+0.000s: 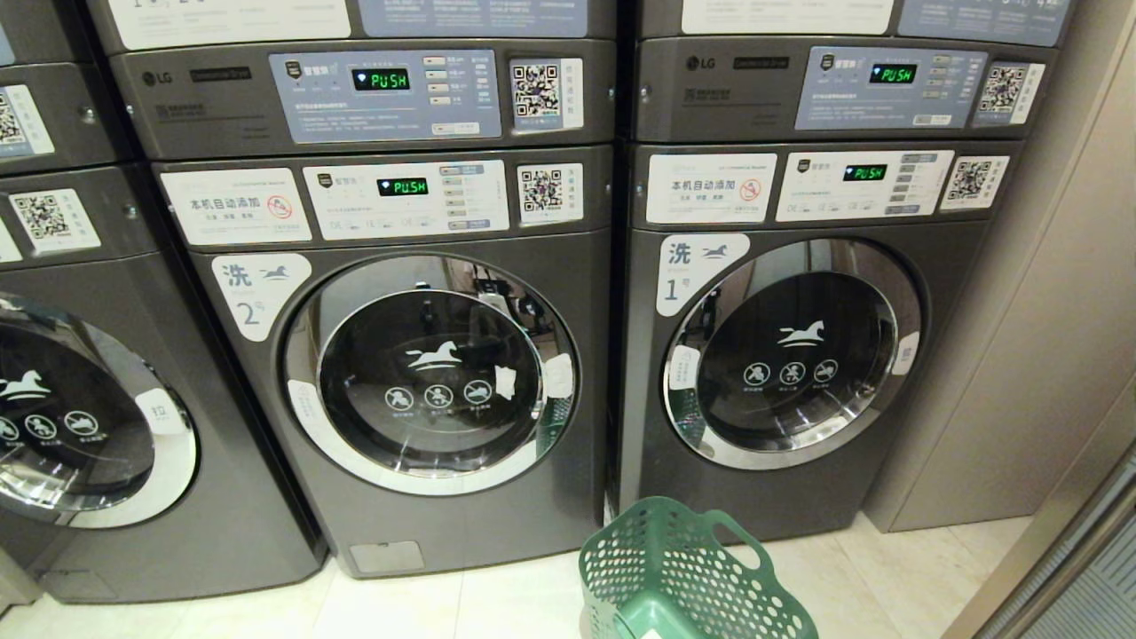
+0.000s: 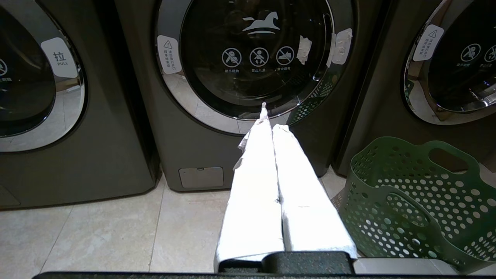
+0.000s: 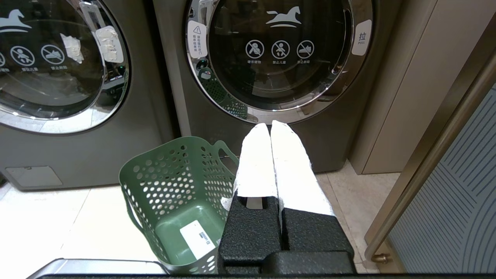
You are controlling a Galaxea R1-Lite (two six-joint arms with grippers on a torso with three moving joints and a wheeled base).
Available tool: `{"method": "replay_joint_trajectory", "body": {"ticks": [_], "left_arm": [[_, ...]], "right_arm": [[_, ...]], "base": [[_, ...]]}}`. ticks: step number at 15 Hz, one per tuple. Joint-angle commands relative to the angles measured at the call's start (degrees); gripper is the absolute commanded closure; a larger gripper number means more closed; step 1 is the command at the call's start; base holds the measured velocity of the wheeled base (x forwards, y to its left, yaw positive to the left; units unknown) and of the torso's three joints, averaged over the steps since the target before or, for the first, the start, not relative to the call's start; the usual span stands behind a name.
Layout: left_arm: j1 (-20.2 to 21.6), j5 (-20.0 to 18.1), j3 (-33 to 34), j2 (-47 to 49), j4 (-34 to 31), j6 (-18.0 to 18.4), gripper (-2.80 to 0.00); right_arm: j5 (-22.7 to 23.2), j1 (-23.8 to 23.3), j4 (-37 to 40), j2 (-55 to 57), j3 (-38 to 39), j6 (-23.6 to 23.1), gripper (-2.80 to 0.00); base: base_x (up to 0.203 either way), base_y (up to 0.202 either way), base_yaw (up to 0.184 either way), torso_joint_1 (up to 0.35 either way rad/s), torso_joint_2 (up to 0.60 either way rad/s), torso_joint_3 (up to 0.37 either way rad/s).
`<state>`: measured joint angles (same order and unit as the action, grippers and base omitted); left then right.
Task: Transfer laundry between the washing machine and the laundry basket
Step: Open the lid of the washing machine
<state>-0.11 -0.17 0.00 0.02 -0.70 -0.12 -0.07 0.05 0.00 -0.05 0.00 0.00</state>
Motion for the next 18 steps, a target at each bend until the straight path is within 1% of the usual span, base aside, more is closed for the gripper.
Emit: {"method": "replay_joint_trajectory", "body": {"ticks": [1, 6, 8, 18], "left_arm": [[-0.01, 0.00, 0.09, -0.11, -0.01, -0.06, 0.00], [-0.04, 0.00, 0.09, -0.11, -0.01, -0.06, 0.00], [0.02, 0.00, 0.09, -0.11, -0.01, -0.06, 0.00], [-0.06, 0.00, 0.09, -0.11, -0.01, -0.06, 0.00]], "right_arm": [[-0.01, 0.01, 0.00, -0.04, 0.00, 0.00, 0.00], [-0.10, 0.04, 0.00, -0.04, 0.00, 0.09, 0.00], [-0.01, -0.05, 0.00, -0.04, 0.00, 0.09, 0.00], [-0.01, 0.04, 0.00, -0.04, 0.00, -0.03, 0.00]], "base": [[0.000, 0.000, 0.000, 0.000, 0.00, 0.000], [0.000, 0.000, 0.000, 0.001, 0.00, -0.005], [0.000, 0.000, 0.000, 0.000, 0.00, -0.111], [0.000, 0.000, 0.000, 0.003, 0.00, -0.205]]}}
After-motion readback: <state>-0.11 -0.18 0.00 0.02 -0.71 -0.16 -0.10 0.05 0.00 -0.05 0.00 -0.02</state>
